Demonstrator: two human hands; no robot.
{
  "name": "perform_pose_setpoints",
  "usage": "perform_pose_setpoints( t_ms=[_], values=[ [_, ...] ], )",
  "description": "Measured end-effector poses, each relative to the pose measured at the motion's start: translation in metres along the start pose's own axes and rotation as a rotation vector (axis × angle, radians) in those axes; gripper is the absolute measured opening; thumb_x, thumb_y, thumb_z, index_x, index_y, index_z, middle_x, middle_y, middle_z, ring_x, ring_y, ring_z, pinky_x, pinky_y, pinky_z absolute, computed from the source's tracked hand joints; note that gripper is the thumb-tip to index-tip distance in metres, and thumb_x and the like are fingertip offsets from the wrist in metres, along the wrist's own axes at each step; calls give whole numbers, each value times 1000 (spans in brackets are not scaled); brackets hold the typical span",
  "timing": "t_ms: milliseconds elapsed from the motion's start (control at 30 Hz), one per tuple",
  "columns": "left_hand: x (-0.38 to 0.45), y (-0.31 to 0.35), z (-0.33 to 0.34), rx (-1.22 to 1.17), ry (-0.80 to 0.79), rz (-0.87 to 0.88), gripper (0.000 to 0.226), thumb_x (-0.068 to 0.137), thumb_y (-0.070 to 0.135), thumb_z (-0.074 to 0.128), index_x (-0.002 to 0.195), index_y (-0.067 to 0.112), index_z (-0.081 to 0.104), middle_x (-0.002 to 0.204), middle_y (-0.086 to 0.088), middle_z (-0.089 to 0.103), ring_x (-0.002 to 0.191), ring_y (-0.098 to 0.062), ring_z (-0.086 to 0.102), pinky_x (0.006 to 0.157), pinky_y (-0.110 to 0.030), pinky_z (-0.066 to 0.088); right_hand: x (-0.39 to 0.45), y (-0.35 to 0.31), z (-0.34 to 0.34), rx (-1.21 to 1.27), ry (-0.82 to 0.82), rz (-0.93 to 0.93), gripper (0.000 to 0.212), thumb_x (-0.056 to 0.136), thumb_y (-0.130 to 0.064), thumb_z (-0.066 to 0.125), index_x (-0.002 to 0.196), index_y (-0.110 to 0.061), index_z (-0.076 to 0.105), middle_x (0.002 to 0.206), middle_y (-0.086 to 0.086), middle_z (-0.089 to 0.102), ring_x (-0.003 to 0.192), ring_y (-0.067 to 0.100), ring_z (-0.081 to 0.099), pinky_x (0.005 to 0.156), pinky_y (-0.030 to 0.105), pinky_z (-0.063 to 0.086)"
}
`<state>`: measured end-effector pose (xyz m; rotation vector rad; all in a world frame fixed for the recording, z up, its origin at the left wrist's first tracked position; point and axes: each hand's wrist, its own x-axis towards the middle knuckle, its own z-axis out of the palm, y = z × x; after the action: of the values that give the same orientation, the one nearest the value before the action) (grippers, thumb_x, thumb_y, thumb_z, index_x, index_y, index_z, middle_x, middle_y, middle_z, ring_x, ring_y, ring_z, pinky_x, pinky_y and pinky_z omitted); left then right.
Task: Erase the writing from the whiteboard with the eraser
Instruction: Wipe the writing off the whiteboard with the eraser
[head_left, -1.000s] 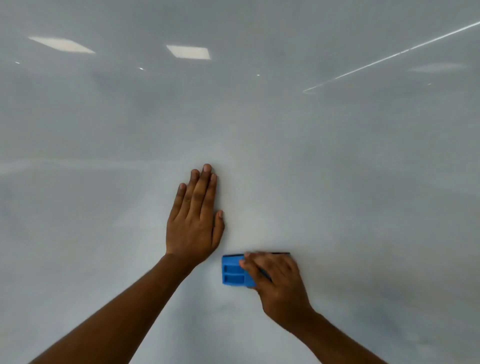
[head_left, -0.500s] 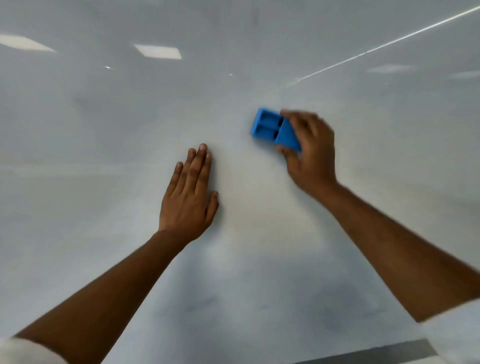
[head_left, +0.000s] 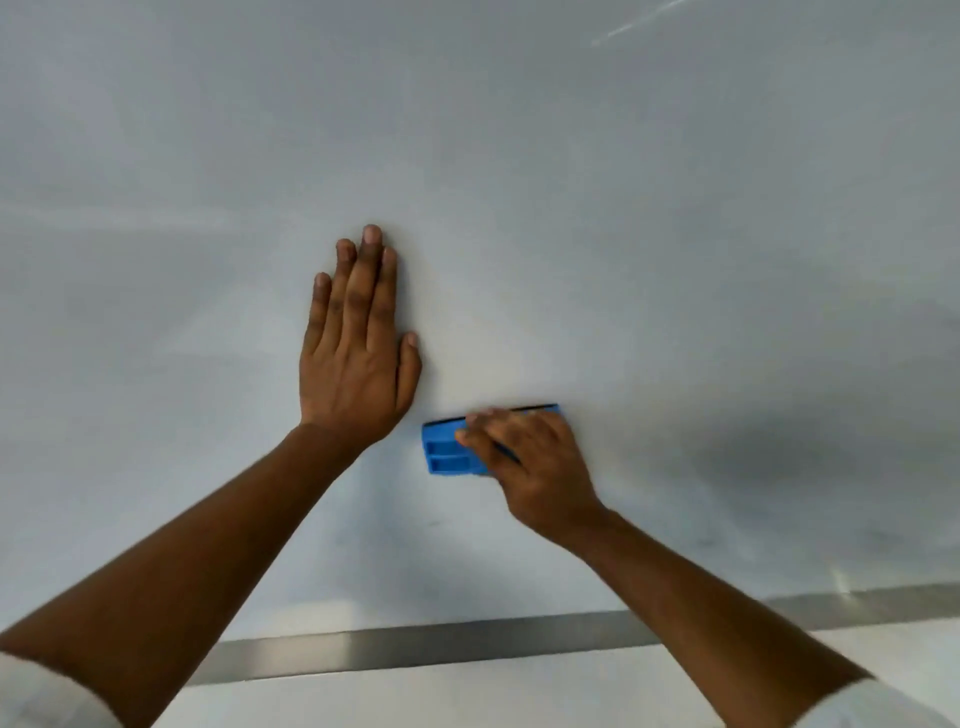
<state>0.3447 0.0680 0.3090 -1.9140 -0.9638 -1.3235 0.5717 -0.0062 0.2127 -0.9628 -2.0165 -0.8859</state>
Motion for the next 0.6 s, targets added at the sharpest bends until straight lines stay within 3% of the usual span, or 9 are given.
perform_pose_setpoints(
  t_ms=[133,200,300,433,600],
  values=[
    [-26,35,9,-15,-94,39,82,104,24,51,171,1,10,180,-16,7,168,-21,-10,137,-39,-2,-84,-26,19,119,-279,-59,40,105,-7,47,142,-18,58,140,-1,60,130,20,54,104,38,43],
    [-21,54,15,-21,-110,98,84,104,27,47,172,5,4,181,-7,-5,168,-21,-9,137,-38,-4,-87,-17,6,192,-342,-21,46,99,-11,57,145,-19,53,139,-1,56,129,20,51,109,37,38],
    [2,110,40,-87,-131,198,81,107,33,42,173,8,3,182,-6,-3,169,-23,-2,137,-39,-2,-112,29,-46,226,-266,256,63,90,-19,70,148,-19,45,142,-1,50,129,23,48,117,38,32],
    [17,167,67,-118,-135,185,77,109,36,39,173,5,9,182,-9,3,169,-25,0,137,-42,-1,-151,107,-120,190,-36,640,63,87,-8,71,145,-16,49,143,1,53,136,23,48,128,48,18],
    [37,253,101,-159,-132,348,72,112,32,41,173,6,14,182,-7,8,169,-20,2,137,-40,2,-208,228,-216,-41,192,919,61,86,6,69,143,-10,52,147,7,54,145,24,43,123,63,23]
  ],
)
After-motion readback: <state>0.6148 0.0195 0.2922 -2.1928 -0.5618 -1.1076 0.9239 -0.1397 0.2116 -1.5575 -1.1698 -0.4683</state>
